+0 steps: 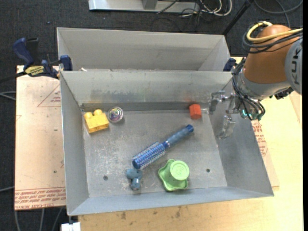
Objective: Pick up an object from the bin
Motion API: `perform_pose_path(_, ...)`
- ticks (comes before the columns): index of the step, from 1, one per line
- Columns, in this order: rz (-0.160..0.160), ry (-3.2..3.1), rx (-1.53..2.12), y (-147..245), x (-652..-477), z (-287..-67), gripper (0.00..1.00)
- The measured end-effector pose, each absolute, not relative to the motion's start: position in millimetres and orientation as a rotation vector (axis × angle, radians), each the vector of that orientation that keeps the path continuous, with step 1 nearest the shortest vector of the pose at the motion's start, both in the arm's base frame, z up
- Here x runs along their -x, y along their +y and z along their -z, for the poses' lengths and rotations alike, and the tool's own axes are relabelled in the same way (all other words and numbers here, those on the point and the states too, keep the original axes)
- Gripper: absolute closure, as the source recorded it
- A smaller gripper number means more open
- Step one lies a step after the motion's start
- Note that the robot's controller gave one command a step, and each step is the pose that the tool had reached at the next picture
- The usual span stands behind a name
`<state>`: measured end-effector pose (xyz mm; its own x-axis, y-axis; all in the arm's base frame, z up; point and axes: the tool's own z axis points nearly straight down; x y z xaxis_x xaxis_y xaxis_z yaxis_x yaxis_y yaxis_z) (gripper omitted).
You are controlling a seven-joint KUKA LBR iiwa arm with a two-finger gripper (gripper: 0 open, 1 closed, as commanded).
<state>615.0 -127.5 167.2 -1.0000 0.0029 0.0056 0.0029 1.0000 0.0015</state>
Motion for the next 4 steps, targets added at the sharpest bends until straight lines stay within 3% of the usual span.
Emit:
perform_pose_path(1,0.006,-3.130,-0.226,-79.7,-633.9,-66.0,0.00)
perform_pose_path(2,0.008,-3.120,-0.366,3.2,-598.9,-70.1,0.00)
perform_pose_path(3,0.002,-3.124,-0.356,-2.0,-600.2,-70.8,1.00)
perform_pose_path(4,-0.001,-3.124,-0.417,2.8,-593.4,-229.7,1.00)
